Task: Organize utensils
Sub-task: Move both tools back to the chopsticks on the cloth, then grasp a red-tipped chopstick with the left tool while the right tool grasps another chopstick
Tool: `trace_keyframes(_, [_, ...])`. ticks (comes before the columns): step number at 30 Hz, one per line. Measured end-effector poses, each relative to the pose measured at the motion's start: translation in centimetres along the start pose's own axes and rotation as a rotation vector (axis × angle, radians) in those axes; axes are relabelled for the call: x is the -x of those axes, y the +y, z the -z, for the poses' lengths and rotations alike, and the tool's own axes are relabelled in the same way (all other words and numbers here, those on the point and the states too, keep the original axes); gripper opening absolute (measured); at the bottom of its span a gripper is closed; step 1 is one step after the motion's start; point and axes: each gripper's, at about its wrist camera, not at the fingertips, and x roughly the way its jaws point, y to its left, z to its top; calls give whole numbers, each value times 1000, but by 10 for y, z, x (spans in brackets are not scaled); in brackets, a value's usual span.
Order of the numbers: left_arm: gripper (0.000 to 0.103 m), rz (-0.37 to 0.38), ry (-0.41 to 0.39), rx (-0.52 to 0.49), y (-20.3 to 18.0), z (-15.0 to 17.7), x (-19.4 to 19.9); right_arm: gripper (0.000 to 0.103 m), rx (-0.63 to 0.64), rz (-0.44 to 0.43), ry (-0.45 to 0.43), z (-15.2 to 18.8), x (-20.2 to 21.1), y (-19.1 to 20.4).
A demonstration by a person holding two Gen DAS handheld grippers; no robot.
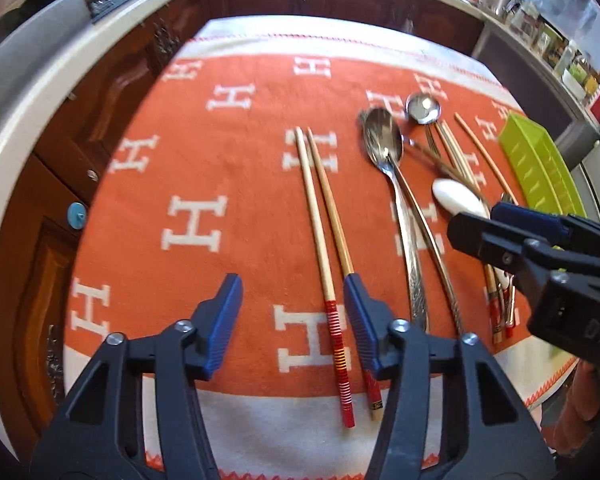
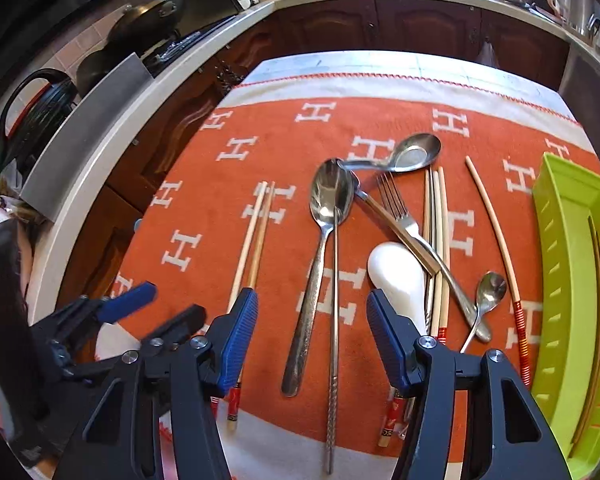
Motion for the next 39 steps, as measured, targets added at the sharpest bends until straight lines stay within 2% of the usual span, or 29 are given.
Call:
trace_keyframes(7, [36, 1, 60, -23, -11, 3, -30, 54, 1, -5, 31, 4, -15, -2])
trace_keyframes(11, [30, -9, 44, -22, -10, 2, -32, 53, 9, -13, 53, 4, -24, 3])
trace_keyframes(13, [25, -12, 39, -18, -8, 2, -33, 53, 15, -22, 66, 4, -30, 6])
trace_keyframes(15, [11, -22, 32, -21, -5, 1, -33, 53, 23, -28, 75, 3, -35, 10])
trace_keyframes(17, [4, -21, 30, -14, 1, 0, -32, 53, 35, -31, 83, 2, -41, 15])
trace_keyframes(23, [4, -23, -1, 37, 22, 2, -20, 52, 83, -30, 94, -6, -59, 37])
trace_keyframes(28, [4, -21, -30, 78, 40, 3, -5, 41, 141, 16, 129, -10, -84, 59])
trace_keyframes(32, [4, -17, -45, 103, 48, 2, 6, 39, 238, 112, 99, -3, -90, 76])
trace_keyframes(33, [4, -13, -48, 108, 50, 1, 8, 36, 261, 138, 90, 0, -91, 80])
trace_keyframes(35, [4, -11, -49, 111, 49, 1, 11, 23, 280, 143, 74, 3, -90, 83])
trace_keyframes(36, [4, -10, -50, 111, 49, 1, 13, 11, 282, 142, 74, 4, -90, 83])
trace_keyframes(37, [4, -9, -52, 111, 48, 1, 15, 8, 280, 146, 74, 4, -90, 83])
trace_keyframes(39, [4, -6, -56, 108, 45, 1, 18, 6, 255, 123, 76, 4, -88, 79])
